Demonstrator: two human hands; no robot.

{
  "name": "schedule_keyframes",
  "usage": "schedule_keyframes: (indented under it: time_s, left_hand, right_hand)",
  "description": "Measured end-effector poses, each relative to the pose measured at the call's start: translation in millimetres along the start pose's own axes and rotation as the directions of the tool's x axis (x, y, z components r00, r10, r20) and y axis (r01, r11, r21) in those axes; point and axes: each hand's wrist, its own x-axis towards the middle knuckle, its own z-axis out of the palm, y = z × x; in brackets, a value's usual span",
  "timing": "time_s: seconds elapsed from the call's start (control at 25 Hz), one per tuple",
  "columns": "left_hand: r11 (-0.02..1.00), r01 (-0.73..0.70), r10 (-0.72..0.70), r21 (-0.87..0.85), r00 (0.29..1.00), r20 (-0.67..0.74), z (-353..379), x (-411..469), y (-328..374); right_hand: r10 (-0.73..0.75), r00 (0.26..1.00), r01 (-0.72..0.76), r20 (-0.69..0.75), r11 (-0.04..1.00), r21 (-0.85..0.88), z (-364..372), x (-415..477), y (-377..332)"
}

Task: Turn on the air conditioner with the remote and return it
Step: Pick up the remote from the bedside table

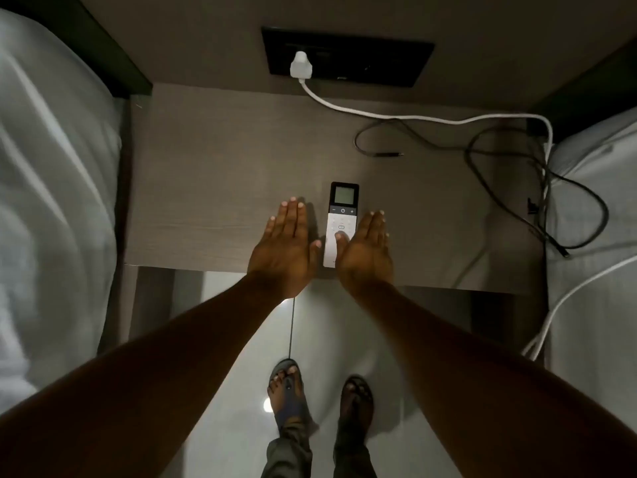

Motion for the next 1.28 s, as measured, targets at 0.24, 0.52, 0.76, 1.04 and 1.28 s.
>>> schedule_keyframes:
  time_s: [0.24,0.52,0.76,1.04,1.28]
  left_hand:
    - [0.979,0.018,-0.019,-0.205,1.000,0.001,3,5,-1]
    - [0.512,0.367,-0.478,-0.777,0.873,0.097,17,47,25]
    - [0.443,0.455,-0.535,-0.772,0.825,0.180,29,53,36]
    - [0.608,0.302,-0.453,-0.734,0.892,-0.009,-15,17,52]
    - [0.622,0.014,-0.347,-0.783,0.902,-0.259,-229,22,114]
  right_hand:
    - [0.043,0.992,-0.041,-0.116,0.999,0.020,8,17,-21]
    - [0.136,0.988,-0.108,-0.068,0.943,0.315,12,33,-25]
    - [0.297,0.953,-0.268,0.055,0.748,0.607,18,33,-18]
    - [0.271,0.912,-0.409,0.308,0.549,0.729,-39,1,-23]
    - [0.123,0.988,-0.142,0.090,0.539,0.830,-262,-41,-110]
